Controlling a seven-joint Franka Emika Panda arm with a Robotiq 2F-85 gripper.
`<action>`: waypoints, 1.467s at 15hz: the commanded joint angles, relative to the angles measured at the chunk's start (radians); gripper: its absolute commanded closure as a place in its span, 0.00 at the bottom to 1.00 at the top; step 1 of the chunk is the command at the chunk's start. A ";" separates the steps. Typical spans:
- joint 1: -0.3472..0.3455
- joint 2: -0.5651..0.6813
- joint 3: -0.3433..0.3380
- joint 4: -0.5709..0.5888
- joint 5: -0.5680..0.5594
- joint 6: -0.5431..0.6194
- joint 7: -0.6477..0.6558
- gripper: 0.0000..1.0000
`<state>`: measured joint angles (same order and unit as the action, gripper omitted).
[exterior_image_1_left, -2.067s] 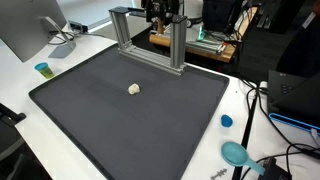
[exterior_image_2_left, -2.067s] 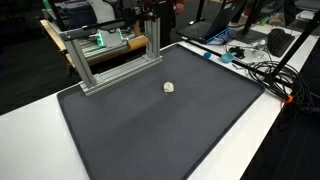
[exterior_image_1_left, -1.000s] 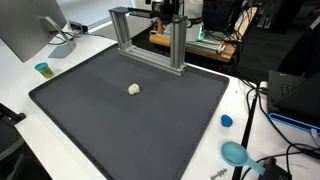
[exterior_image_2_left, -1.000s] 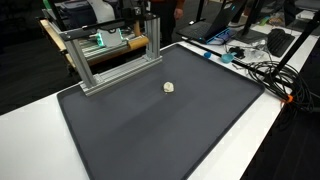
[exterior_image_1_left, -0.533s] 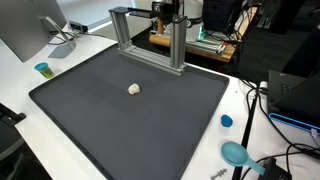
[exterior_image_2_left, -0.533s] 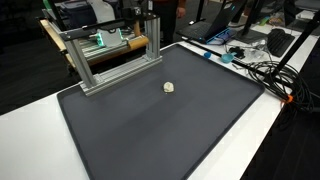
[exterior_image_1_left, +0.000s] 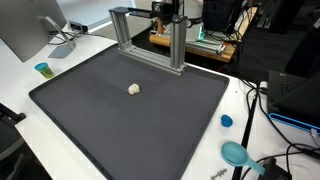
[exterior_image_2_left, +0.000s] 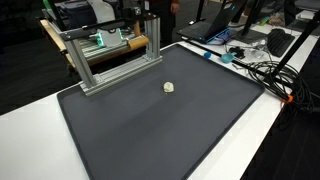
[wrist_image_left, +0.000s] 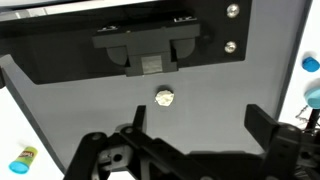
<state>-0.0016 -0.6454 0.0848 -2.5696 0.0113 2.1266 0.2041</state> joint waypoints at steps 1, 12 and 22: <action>-0.001 0.000 0.001 0.002 0.001 -0.003 -0.001 0.00; -0.012 -0.002 0.042 -0.029 -0.087 -0.005 0.024 0.00; -0.023 -0.016 -0.028 -0.056 -0.082 -0.035 -0.063 0.00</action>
<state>-0.0202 -0.6450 0.0918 -2.6082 -0.0738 2.1116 0.1748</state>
